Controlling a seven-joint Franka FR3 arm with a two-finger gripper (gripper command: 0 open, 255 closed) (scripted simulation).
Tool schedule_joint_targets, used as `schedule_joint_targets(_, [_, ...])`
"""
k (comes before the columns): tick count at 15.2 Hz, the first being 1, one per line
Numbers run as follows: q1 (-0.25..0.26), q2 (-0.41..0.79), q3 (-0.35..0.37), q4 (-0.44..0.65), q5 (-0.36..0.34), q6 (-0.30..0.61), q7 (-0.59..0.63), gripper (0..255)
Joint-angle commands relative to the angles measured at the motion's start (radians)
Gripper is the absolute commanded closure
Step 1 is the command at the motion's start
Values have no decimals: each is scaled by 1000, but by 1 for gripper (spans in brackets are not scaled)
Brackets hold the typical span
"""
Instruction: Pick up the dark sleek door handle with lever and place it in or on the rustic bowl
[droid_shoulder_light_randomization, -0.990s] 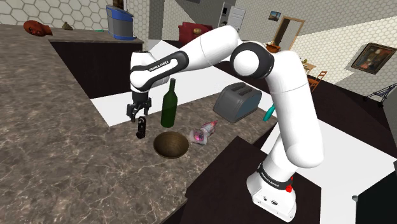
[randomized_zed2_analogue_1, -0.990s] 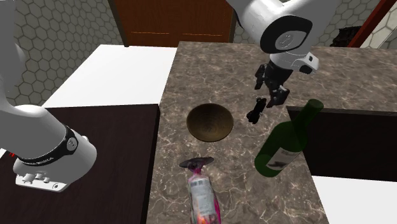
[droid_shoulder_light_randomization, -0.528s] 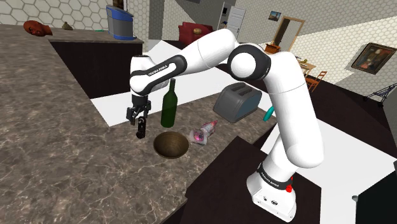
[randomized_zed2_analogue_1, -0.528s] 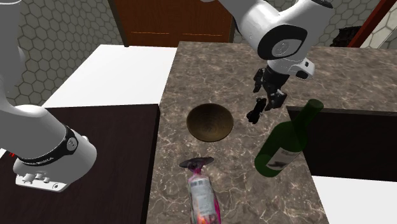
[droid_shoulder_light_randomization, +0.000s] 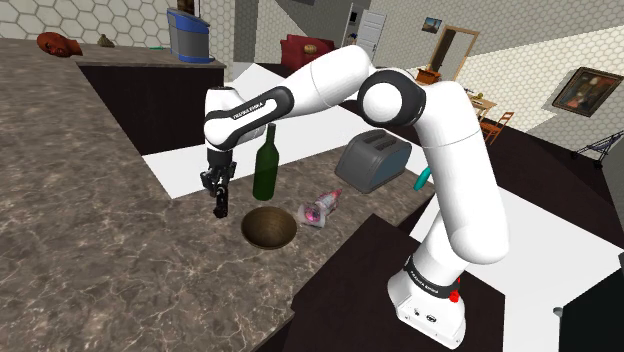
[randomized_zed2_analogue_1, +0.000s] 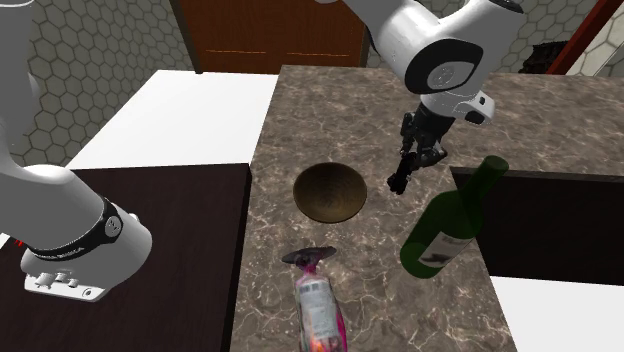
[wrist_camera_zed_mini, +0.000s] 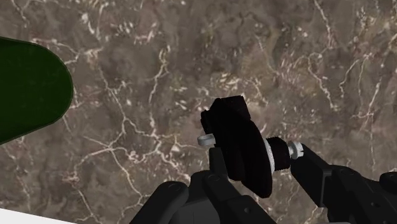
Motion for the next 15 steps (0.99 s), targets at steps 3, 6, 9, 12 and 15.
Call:
schedule_joint_targets(3, [0, 0, 0, 0, 0, 0, 0, 255])
schedule_joint_targets(6, [0, -8, 0, 0, 0, -8, 1, 255])
schedule_joint_targets(9, [-1, -33, 1, 1, 1, -35, 2, 255])
schedule_joint_targets(12, [-1, -57, 1, 5, 1, -62, 4, 255])
schedule_joint_targets(15, [-2, -79, 2, 10, 1, -90, 6, 255])
